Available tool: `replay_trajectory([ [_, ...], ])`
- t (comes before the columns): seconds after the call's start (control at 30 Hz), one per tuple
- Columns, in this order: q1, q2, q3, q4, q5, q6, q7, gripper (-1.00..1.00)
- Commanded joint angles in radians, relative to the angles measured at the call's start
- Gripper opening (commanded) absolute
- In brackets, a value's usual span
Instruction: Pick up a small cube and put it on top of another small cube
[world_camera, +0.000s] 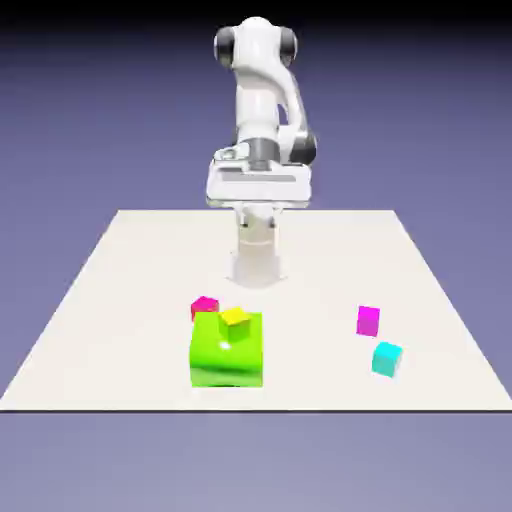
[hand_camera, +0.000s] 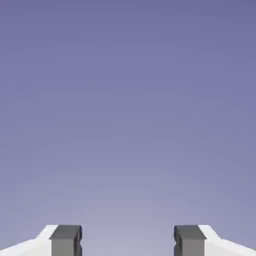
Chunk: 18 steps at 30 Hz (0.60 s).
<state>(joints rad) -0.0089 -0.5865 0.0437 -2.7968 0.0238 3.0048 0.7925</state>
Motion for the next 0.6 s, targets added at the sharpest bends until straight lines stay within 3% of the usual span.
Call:
replay_trajectory([
  [0.0,-0.017,-0.014,0.036,0.011,0.020,-0.027,0.043,0.00],
  [0.57,-0.313,-0.246,0.652,0.196,0.356,-0.480,0.768,0.00],
])
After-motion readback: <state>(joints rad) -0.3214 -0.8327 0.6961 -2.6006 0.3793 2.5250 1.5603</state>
